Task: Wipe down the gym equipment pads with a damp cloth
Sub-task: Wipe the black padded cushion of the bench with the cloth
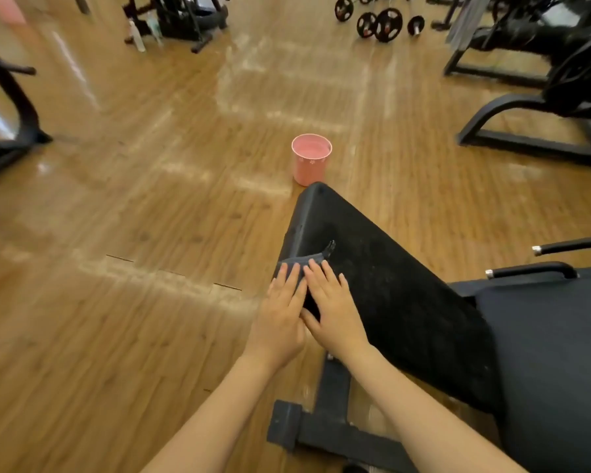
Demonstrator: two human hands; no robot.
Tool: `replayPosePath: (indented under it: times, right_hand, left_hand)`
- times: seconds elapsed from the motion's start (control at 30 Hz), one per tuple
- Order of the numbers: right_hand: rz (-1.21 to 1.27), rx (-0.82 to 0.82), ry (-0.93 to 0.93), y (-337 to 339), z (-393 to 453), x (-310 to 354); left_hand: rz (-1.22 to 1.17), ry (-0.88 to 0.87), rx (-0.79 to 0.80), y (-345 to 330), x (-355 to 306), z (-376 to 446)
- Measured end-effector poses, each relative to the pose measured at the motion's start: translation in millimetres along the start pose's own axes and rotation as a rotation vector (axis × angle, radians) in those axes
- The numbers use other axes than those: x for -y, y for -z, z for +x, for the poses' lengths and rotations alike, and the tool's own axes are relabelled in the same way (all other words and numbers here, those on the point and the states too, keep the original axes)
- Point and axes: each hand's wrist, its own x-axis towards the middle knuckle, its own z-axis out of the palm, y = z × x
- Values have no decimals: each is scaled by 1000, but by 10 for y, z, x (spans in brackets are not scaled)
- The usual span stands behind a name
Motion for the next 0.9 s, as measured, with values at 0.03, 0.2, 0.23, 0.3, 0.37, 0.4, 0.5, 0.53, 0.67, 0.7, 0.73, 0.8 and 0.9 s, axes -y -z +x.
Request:
replayPosePath:
  times: [0.03,0.2,0.23,0.3,0.37,0.4,0.5,0.53,0.67,0.7,0.73,0.8,0.9]
  right_hand:
    - [41,-41,5,-61,35,-51]
    - [240,-333,104,-415,117,-280]
    - [262,-382,120,-469,121,-289]
    - [284,-436,141,-508,151,-305]
    - [248,-438,182,-492,203,-347]
    - [217,-429,227,-475,237,-375]
    - [169,-364,390,-459,327,-475]
    - [172,-361,428,-460,350,-511]
    - [276,-486,519,-497,346,-676]
    - [286,-504,532,-503,332,-728]
    - [270,-506,542,-504,322,-772]
    - [159,-483,560,-479,325,-809]
    - [92,-394,666,-405,389,-735]
  left_hand:
    - [-39,2,-32,-26,32,1]
    - [-167,-8,-276,-362,166,-14]
    - [-206,-6,-331,-450,163,-13]
    - [-296,3,-430,-590,153,6]
    - [-364,13,-498,-686,171,27]
    - [-384,17,-523,-712,185,40]
    - [-384,29,-567,-787,217,43]
    - [-371,44,-578,-816,232,30]
    - [-290,81,-563,-890,334,-24]
    - [-257,85,-542,-886,362,-34]
    - [-220,88,-515,-865,381,-47]
    - [-164,96,-445,-797,396,-82]
    - [-105,131,-346,-676,364,-127]
